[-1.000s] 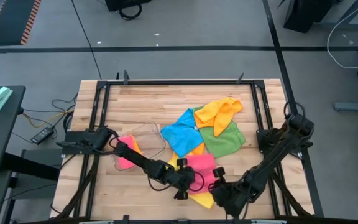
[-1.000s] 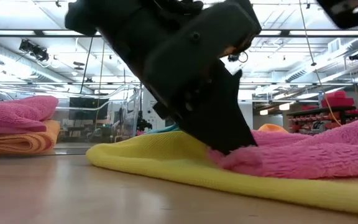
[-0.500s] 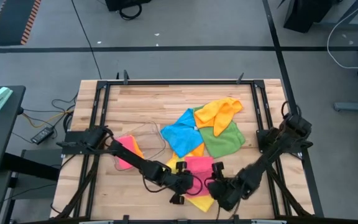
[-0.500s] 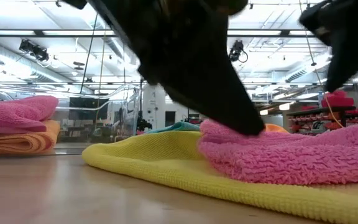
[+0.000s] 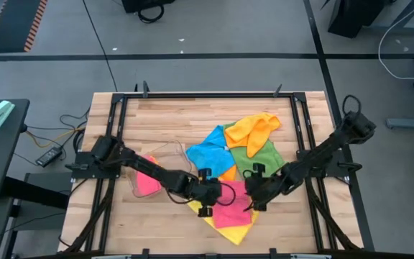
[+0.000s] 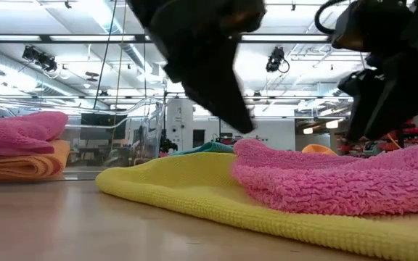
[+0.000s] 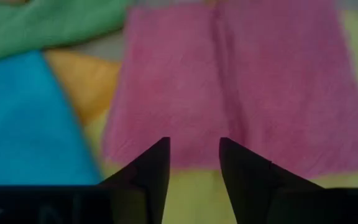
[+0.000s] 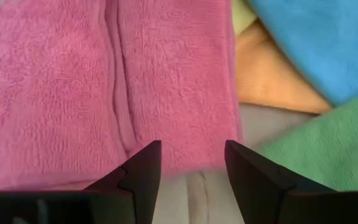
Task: Fold microfiber towels
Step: Fold the pink microfiber cloth
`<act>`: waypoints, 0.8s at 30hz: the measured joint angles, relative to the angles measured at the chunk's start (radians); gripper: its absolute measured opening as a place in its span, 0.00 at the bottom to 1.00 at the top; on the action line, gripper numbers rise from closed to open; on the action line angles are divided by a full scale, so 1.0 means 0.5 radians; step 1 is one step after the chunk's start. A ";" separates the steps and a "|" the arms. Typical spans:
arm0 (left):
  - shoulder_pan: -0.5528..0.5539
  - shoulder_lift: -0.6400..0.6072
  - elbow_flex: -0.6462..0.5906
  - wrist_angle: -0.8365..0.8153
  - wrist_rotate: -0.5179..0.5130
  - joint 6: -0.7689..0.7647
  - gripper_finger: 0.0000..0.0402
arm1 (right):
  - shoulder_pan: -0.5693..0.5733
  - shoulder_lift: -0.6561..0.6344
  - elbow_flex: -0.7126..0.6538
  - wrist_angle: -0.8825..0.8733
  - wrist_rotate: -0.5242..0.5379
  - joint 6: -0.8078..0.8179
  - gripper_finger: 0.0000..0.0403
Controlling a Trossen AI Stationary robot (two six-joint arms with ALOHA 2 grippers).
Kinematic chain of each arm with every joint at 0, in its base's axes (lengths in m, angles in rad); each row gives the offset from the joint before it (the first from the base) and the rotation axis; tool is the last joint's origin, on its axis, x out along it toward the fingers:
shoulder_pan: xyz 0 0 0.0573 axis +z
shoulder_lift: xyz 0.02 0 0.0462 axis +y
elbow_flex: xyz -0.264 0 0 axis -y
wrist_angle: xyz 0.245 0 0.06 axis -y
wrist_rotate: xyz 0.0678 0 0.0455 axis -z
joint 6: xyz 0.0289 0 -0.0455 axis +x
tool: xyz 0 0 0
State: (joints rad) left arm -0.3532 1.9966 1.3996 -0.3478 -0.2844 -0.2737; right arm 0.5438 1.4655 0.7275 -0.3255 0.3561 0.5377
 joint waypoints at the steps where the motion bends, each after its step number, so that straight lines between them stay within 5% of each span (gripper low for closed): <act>1: 0.027 -0.015 -0.002 -0.030 0.007 0.018 0.39 | -0.012 -0.057 -0.046 0.012 0.000 0.003 0.46; 5: 0.149 -0.090 0.002 -0.126 0.081 0.049 0.41 | -0.070 -0.261 -0.188 0.048 0.002 0.005 0.46; 10: 0.348 -0.091 0.000 -0.182 0.513 0.046 0.41 | -0.135 -0.404 -0.325 0.164 -0.046 0.009 0.46; 24: 0.540 0.081 -0.002 -0.008 1.196 0.011 0.43 | 0.006 -0.344 -0.352 0.591 -0.045 -0.020 0.46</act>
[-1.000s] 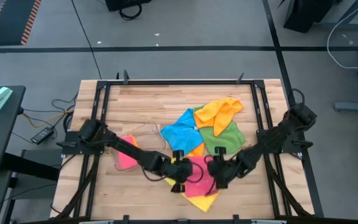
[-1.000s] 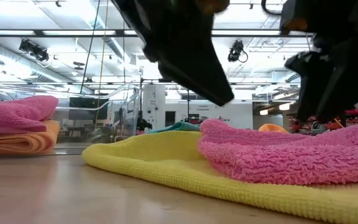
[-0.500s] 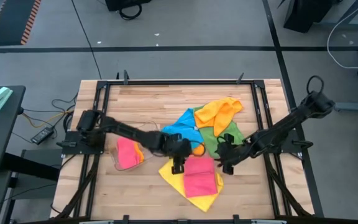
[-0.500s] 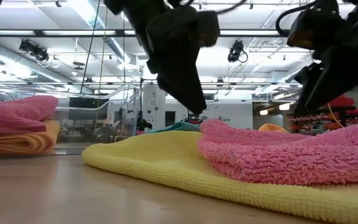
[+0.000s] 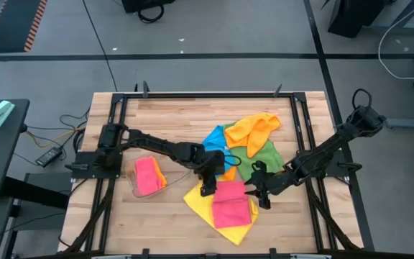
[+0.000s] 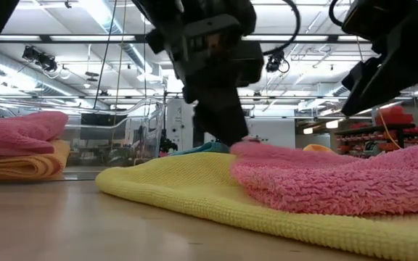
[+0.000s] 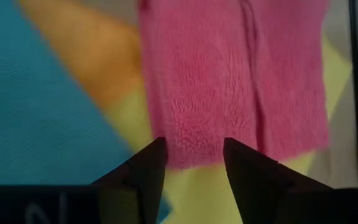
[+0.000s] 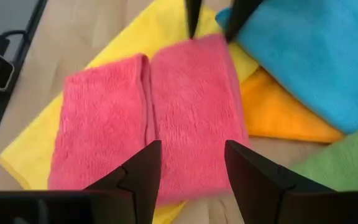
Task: Fold microfiber towels
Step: Fold the pink microfiber cloth
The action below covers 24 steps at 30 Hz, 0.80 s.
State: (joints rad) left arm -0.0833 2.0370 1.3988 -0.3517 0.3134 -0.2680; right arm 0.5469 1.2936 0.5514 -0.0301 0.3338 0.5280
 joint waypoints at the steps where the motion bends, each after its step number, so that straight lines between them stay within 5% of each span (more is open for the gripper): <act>1: -0.001 0.019 0.004 0.024 -0.003 0.000 0.43 | 0.007 0.009 0.001 0.032 0.002 0.007 0.46; 13: 0.018 0.040 0.001 0.018 -0.009 0.057 0.34 | 0.011 0.010 0.001 0.034 0.127 -0.042 0.46; 21: 0.011 0.029 0.009 0.079 -0.020 0.144 0.05 | 0.013 0.035 0.002 0.037 0.154 -0.086 0.46; 24: -0.017 0.025 0.062 0.078 -0.021 0.167 0.03 | 0.010 0.100 0.002 0.043 0.156 -0.084 0.46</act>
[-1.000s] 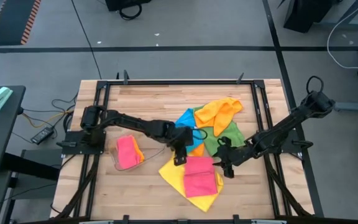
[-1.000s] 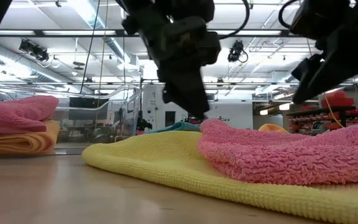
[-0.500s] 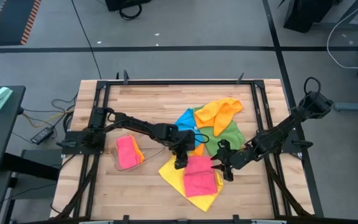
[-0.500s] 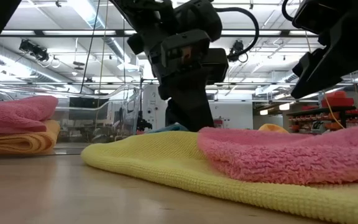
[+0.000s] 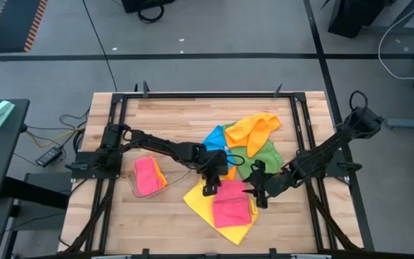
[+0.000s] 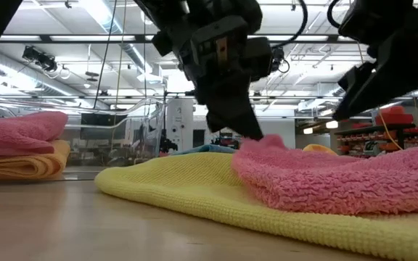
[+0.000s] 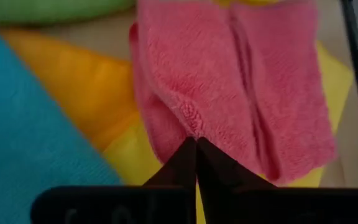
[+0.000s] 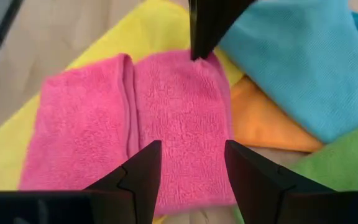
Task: Fold microfiber towels
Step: Fold the pink microfiber cloth
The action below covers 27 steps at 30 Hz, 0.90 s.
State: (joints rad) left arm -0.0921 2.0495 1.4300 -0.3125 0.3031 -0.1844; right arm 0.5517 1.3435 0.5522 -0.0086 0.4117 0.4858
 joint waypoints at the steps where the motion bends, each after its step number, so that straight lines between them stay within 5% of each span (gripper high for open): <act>1: -0.017 0.000 0.024 -0.011 -0.001 0.022 0.04 | -0.005 0.024 0.000 -0.013 -0.002 -0.005 0.46; 16: -0.355 -0.004 0.154 -0.125 -0.451 0.452 0.07 | -0.341 0.077 0.132 -0.151 -0.501 -0.424 0.46; 27: -0.437 -0.004 0.154 -0.118 -0.480 0.514 0.02 | -0.419 0.086 0.265 -0.265 -0.759 -0.628 0.46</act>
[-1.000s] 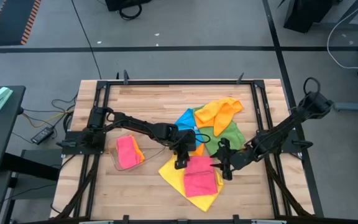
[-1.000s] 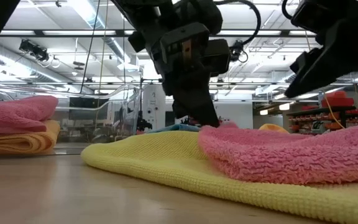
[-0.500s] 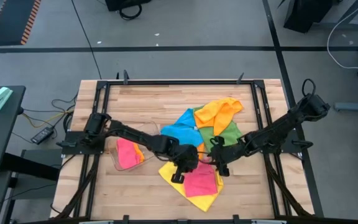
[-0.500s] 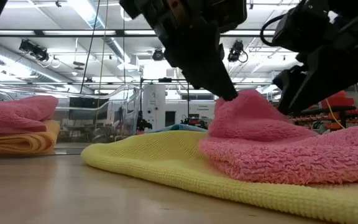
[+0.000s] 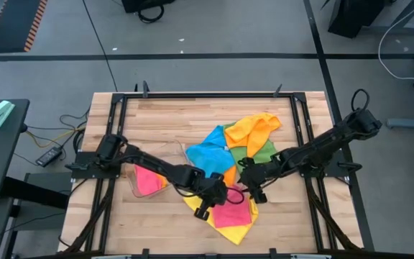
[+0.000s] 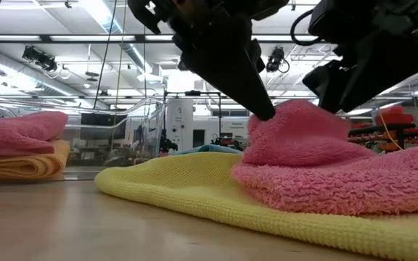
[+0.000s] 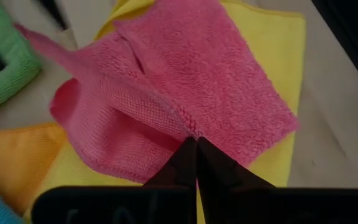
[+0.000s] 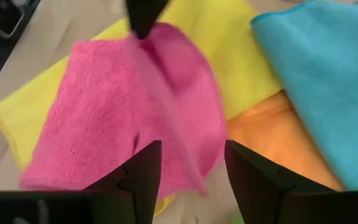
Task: Fold microfiber towels
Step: Fold the pink microfiber cloth
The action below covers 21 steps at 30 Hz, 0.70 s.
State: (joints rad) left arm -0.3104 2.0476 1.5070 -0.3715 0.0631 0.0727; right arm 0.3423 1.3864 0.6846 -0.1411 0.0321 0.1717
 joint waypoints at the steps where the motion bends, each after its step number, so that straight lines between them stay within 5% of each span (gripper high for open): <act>1: -0.005 0.000 0.000 -0.001 0.001 0.000 0.03 | -0.012 0.012 0.000 0.003 -0.024 0.021 0.46; 7: -0.019 0.000 -0.001 0.001 0.002 0.003 0.08 | 0.045 0.148 -0.002 0.084 -0.138 -0.046 0.46; 13: -0.017 0.000 -0.001 0.000 0.002 -0.017 0.05 | 0.116 0.266 -0.002 0.082 0.041 -0.088 0.43; 21: -0.018 0.000 -0.001 0.000 0.002 -0.018 0.05 | 0.145 0.210 -0.002 0.099 0.049 -0.013 0.14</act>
State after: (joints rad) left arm -0.3195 2.0476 1.5066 -0.3714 0.0643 0.0639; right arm 0.4150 1.4916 0.6834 -0.0914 0.0564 0.1653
